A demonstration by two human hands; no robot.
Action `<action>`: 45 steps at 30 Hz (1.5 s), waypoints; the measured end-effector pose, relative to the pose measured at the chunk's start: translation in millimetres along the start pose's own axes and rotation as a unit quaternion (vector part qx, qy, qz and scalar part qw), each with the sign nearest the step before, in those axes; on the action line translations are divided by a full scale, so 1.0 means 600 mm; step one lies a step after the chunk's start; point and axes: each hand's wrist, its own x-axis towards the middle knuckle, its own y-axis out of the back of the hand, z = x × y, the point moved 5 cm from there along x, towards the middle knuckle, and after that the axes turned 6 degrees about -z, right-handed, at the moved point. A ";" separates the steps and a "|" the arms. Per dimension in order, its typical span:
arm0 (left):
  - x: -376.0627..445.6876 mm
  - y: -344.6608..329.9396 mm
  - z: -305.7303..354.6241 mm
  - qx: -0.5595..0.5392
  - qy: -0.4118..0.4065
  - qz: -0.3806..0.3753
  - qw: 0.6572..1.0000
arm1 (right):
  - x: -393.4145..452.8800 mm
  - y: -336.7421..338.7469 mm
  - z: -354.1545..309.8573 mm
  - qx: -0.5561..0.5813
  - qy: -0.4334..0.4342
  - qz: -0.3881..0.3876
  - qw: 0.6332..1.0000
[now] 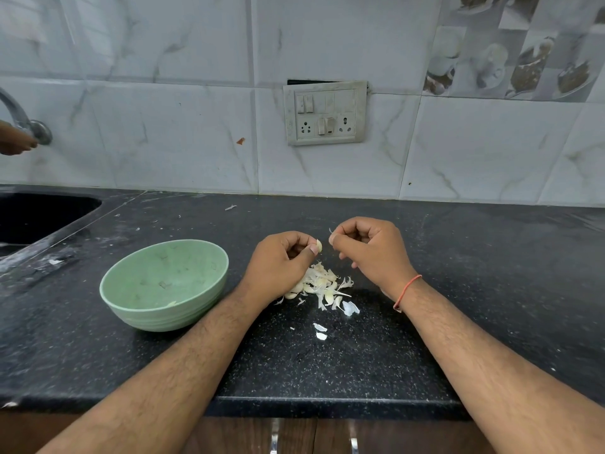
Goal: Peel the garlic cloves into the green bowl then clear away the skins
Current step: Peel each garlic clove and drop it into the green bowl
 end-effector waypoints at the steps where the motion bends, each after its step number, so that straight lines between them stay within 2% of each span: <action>1: 0.000 0.000 0.000 0.000 0.000 0.000 1.000 | 0.000 0.003 0.000 0.012 -0.010 -0.001 1.000; 5: -0.001 0.005 0.005 -0.006 -0.006 0.018 1.000 | -0.008 0.011 -0.003 -0.037 -0.035 -0.077 0.996; 11: -0.008 0.010 0.017 -0.017 -0.041 0.028 0.999 | -0.025 0.016 -0.012 -0.142 0.049 -0.117 0.982; 15: -0.009 0.008 0.022 -0.026 -0.049 0.022 0.998 | -0.031 0.006 -0.015 -0.165 0.025 -0.082 0.982; 20: -0.013 0.006 0.028 -0.039 -0.066 -0.005 0.997 | -0.036 0.003 -0.031 -0.117 0.062 -0.025 0.991; 27: -0.016 0.005 0.026 -0.060 -0.076 -0.018 0.995 | -0.036 0.005 -0.030 -0.134 0.081 0.001 0.988; 34: -0.025 0.023 0.032 -0.037 -0.072 0.064 0.995 | -0.040 0.006 -0.035 -0.167 0.087 0.012 0.982; 38: -0.037 0.018 0.044 0.013 -0.100 0.058 0.993 | -0.046 0.016 -0.051 -0.231 0.128 0.016 0.964; 42: -0.039 0.005 0.074 0.090 -0.163 0.003 0.983 | -0.058 0.021 -0.072 -0.312 0.196 -0.014 0.930; 45: -0.045 0.005 0.097 0.114 -0.180 -0.015 0.977 | -0.068 0.029 -0.081 -0.323 0.227 -0.012 0.919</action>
